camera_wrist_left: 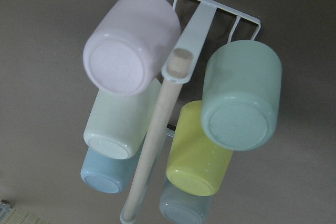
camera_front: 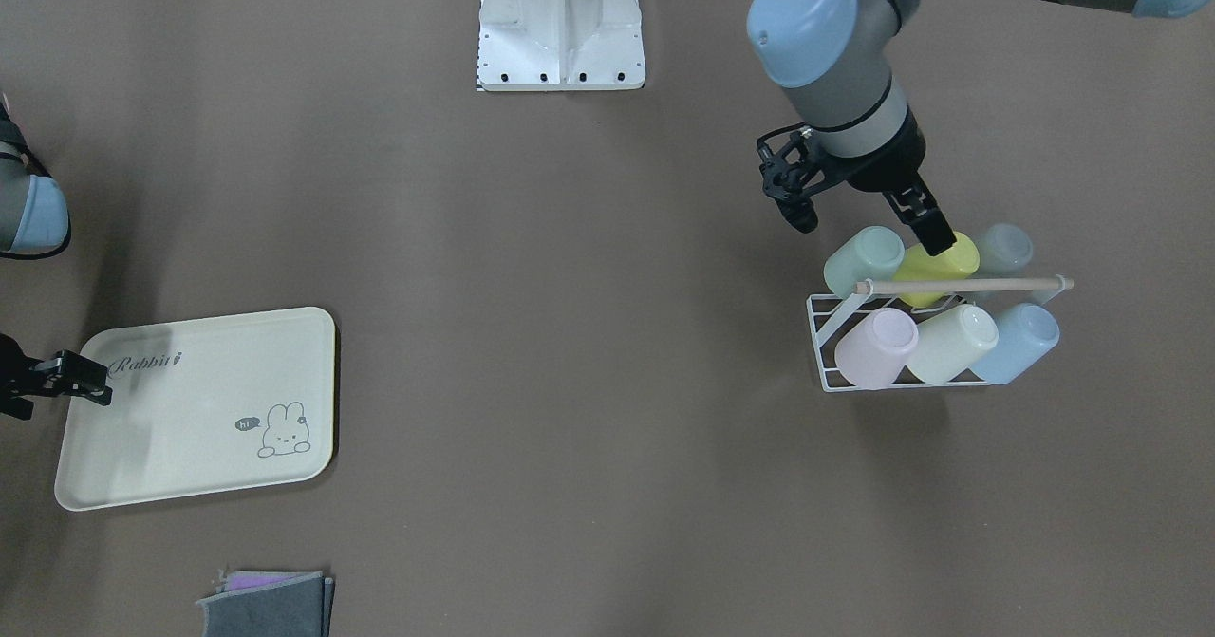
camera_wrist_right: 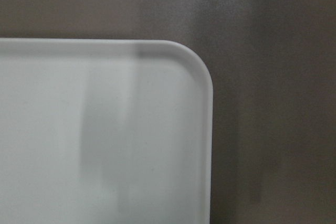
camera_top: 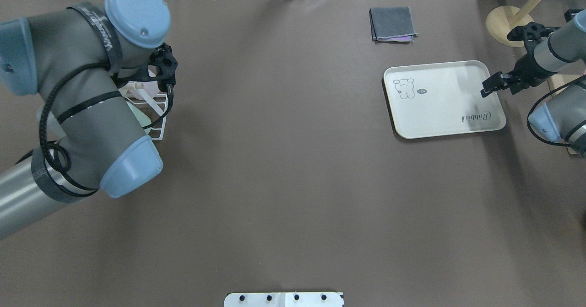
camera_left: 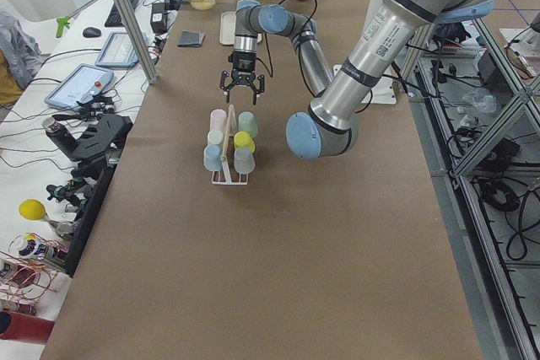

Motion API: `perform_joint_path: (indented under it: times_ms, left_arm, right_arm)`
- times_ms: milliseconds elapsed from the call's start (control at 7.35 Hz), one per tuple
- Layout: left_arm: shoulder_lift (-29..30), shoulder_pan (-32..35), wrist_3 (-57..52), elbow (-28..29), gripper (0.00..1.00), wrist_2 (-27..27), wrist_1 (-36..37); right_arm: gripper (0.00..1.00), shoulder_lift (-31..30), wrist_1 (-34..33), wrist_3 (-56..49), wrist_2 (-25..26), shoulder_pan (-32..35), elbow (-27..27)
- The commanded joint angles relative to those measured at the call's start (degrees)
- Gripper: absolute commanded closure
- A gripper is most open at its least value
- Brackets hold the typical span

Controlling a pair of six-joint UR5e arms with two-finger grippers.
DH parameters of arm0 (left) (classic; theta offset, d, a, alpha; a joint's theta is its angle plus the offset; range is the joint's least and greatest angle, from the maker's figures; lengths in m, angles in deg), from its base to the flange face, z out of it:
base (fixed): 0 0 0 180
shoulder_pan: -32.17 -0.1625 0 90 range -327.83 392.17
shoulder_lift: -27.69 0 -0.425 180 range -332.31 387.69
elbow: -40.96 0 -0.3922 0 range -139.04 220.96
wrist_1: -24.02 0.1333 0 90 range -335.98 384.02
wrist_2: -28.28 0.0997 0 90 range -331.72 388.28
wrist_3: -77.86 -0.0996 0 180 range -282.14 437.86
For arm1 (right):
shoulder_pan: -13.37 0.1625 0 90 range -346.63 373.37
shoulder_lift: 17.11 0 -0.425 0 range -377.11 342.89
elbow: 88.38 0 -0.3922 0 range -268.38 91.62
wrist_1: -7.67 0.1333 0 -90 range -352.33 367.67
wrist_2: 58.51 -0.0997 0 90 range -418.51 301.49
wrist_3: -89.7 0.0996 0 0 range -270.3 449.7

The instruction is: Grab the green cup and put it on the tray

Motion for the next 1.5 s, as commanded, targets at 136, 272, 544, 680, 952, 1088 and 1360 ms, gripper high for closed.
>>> perform_joint_path:
  times_ms: [136, 272, 544, 680, 952, 1088, 1360]
  left_arm:
    - [0.33, -3.62, -6.56, 2.43, 0.01, 4.59, -0.59]
    - [0.24, -6.76, -10.66, 3.14, 0.01, 8.17, -1.47]
    - [0.33, -7.84, -13.23, 4.9, 0.01, 9.61, -1.04]
    - [0.33, -8.28, -17.34, 5.69, 0.01, 9.79, -1.04]
    - [1.29, -9.33, -18.17, 8.57, 0.01, 11.36, -0.95]
    - [1.73, -10.21, -18.35, 9.12, 0.01, 14.33, -0.95]
    - [2.0, -11.1, -17.82, 9.65, 0.01, 18.2, -0.6]
  right_arm:
    - [0.25, 0.01, 0.09, 0.03, -0.28, -0.01, -1.06]
    - [0.28, 0.01, 0.09, 0.03, -0.37, -0.01, -1.14]
    - [0.36, 0.01, 0.09, 0.03, -0.37, -0.01, -1.41]
    - [0.42, 0.01, 0.09, 0.03, -0.37, -0.01, -1.41]
    - [0.55, 0.01, 0.0, 0.11, -0.37, -0.01, -1.5]
    - [0.58, 0.01, 0.09, 0.2, -0.37, -0.01, -1.41]
    - [0.66, 0.01, 0.09, 0.2, -0.37, -0.01, -1.41]
